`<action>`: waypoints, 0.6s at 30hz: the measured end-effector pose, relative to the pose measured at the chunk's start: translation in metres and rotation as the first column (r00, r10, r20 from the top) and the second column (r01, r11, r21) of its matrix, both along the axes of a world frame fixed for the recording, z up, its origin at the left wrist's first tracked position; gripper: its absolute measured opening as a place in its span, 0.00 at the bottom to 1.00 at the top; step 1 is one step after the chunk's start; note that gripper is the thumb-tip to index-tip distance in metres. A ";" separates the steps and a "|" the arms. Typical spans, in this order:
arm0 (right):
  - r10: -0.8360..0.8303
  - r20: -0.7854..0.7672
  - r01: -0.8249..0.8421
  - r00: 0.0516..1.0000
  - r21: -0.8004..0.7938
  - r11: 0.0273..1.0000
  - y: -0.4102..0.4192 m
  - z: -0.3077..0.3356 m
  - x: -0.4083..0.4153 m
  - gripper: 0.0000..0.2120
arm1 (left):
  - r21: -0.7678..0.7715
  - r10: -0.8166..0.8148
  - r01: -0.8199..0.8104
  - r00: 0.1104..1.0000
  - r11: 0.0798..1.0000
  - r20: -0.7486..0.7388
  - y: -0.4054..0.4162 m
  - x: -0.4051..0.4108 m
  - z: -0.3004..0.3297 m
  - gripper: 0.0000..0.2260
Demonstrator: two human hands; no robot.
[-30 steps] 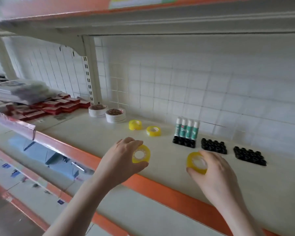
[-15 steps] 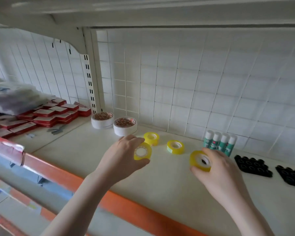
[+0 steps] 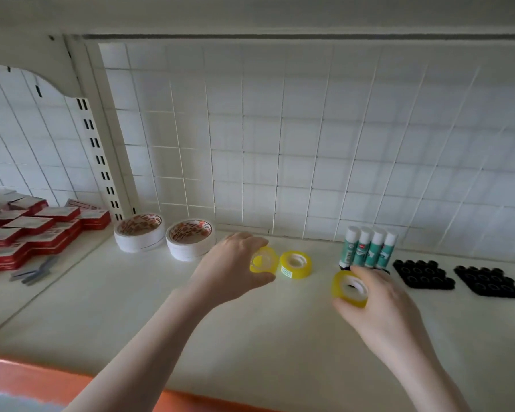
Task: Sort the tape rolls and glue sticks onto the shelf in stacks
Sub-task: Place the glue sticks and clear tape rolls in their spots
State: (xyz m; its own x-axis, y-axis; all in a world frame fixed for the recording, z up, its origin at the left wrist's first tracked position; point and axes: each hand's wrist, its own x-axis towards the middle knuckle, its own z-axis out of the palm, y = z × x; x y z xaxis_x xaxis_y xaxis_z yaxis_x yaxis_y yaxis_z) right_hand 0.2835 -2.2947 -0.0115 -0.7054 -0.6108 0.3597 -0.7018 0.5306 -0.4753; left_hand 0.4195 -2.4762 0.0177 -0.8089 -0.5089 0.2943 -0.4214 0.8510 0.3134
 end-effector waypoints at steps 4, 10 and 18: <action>-0.035 -0.019 0.035 0.999 -0.002 0.999 -0.004 -0.002 0.003 0.24 | -0.002 -0.042 0.042 0.999 0.999 0.004 -0.009 -0.008 -0.003 0.29; -0.055 -0.034 0.054 0.998 -0.013 0.998 -0.012 -0.005 0.006 0.22 | 0.011 -0.018 0.018 1.000 1.000 0.004 -0.026 -0.007 -0.009 0.28; -0.051 -0.032 0.050 0.998 -0.025 0.998 -0.020 -0.008 0.011 0.22 | 0.057 0.058 -0.060 0.998 0.997 0.022 -0.044 -0.010 -0.022 0.27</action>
